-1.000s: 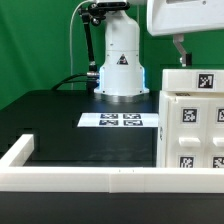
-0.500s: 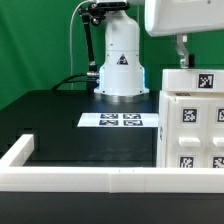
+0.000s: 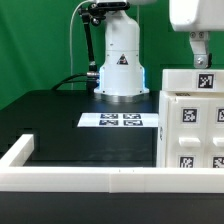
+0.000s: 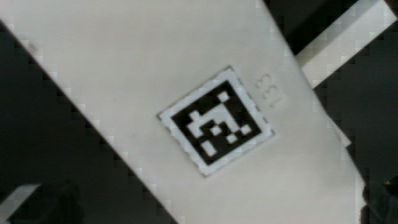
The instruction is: Assemble cabinet
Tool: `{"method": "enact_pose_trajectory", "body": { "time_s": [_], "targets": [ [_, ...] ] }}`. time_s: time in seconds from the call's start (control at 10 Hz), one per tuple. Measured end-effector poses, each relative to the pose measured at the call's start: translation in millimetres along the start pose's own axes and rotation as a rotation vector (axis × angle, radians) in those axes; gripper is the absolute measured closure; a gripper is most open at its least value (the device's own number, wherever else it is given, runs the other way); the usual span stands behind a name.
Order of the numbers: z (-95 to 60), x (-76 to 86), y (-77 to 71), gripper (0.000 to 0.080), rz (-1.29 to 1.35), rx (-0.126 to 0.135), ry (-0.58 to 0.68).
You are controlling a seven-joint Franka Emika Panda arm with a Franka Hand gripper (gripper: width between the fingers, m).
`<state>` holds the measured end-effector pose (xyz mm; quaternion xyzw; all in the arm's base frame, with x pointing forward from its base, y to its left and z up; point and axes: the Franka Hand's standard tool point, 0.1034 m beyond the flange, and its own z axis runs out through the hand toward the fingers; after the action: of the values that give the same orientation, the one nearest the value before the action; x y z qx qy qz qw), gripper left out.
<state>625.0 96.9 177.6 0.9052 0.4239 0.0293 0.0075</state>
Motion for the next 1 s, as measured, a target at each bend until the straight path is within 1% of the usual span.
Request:
{"method": "enact_pose_trajectory", "body": {
  "time_s": [0.3, 0.5, 0.6, 0.8, 0.9, 1.0],
  "targets": [
    [1.8, -4.5, 2.5, 0.0002, -0.223, -0.008, -0.023],
    [3.5, -3.8, -0.4, 0.0002, -0.367, -0.023, -0.050],
    [4.9, -6.5, -2.0, 0.0002, -0.451, -0.014, -0.064],
    [6.2, -7.2, -2.9, 0.0002, -0.468, -0.013, -0.066],
    [10.0, -9.4, -3.4, 0.0002, -0.466, -0.017, -0.064],
    [12.3, -12.1, -3.5, 0.0002, -0.464, -0.013, -0.067]
  ]
}}
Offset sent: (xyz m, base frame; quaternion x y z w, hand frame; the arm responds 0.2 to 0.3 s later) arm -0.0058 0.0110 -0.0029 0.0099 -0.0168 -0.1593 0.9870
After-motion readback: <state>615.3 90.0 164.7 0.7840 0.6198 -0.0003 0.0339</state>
